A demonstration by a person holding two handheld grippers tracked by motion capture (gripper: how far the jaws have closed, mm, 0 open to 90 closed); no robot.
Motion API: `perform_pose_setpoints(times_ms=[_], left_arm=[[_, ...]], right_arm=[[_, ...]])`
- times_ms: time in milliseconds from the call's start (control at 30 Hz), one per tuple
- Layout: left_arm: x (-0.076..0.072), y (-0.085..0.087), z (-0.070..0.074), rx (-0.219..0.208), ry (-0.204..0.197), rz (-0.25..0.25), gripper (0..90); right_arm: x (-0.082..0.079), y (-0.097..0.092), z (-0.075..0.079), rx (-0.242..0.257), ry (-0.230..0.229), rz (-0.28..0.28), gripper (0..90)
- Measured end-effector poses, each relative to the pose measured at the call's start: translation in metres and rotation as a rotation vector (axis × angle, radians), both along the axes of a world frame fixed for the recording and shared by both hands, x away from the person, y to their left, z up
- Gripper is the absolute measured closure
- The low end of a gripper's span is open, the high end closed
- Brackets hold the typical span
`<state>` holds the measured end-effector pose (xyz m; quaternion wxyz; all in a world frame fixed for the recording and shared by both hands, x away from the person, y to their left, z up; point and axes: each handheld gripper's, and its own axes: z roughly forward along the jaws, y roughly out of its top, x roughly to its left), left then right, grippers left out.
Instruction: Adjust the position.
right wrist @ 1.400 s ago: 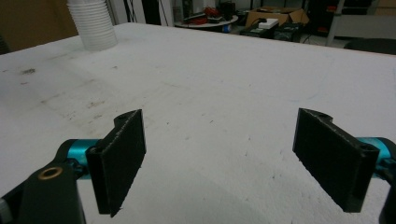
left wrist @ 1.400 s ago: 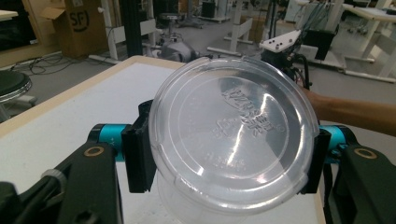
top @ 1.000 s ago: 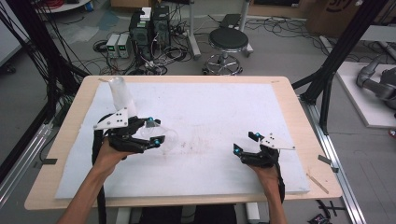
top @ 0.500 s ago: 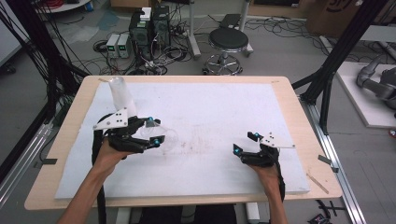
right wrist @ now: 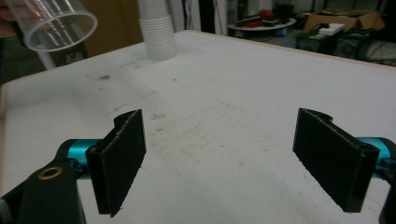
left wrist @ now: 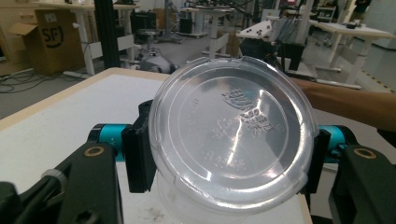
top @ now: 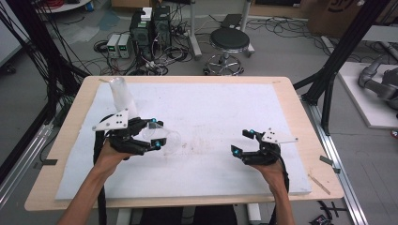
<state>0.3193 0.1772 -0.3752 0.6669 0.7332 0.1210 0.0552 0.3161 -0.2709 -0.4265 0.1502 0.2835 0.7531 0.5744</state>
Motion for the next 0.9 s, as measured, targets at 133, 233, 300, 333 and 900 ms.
perform_pose_setpoints(times_ms=[133,233,300,333,900], left_arm=[[0.0,-0.002,-0.001,-0.002,-0.001,-0.014,37.7],[0.001,-0.004,-0.001,0.004,0.002,-0.021,37.8],[0.001,-0.004,-0.001,0.007,0.001,-0.019,37.8],[0.0,-0.005,-0.001,0.002,0.004,-0.022,37.8],[-0.004,-0.02,0.001,-0.014,0.004,-0.084,37.8]], right_arm=[[0.0,0.005,0.009,-0.005,0.0,0.082,17.2],[0.001,0.011,0.016,-0.007,0.002,0.14,17.2],[0.002,0.014,0.021,-0.01,-0.009,0.177,17.2],[0.002,0.015,0.023,-0.007,-0.009,0.194,17.2],[0.01,0.059,0.06,0.007,-0.062,0.481,17.2]])
